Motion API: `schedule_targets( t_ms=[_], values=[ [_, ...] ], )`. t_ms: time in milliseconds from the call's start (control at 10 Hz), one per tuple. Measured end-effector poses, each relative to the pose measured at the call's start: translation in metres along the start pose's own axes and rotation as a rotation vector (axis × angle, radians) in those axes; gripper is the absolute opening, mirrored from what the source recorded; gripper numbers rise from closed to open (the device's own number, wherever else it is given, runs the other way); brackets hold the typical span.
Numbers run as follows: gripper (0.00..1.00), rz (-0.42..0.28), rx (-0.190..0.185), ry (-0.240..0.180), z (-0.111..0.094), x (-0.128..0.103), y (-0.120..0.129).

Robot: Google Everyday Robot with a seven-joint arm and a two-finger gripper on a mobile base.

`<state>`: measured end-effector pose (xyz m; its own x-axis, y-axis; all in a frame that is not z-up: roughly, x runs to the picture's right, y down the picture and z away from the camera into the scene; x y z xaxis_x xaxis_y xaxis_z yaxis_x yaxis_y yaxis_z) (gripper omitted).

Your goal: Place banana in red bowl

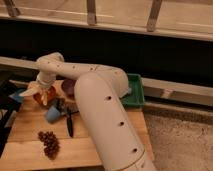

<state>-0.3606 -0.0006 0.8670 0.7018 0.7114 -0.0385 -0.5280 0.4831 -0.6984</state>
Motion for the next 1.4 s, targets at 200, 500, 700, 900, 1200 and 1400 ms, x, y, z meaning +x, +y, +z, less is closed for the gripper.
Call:
schedule_targets(
  t_ms=[200, 500, 700, 900, 1200, 1400],
  values=[
    [0.00, 0.002, 0.002, -0.001, 0.000, 0.001, -0.001],
    [0.00, 0.022, 0.044, -0.066, -0.013, -0.007, -0.016],
    [0.00, 0.025, 0.064, -0.106, -0.020, -0.014, -0.024],
    [0.07, 0.017, 0.068, -0.120, -0.022, -0.018, -0.023],
    [0.36, 0.003, 0.044, -0.118, -0.018, -0.019, -0.018],
    [0.56, -0.003, 0.020, -0.119, -0.014, -0.021, -0.016]
  ],
)
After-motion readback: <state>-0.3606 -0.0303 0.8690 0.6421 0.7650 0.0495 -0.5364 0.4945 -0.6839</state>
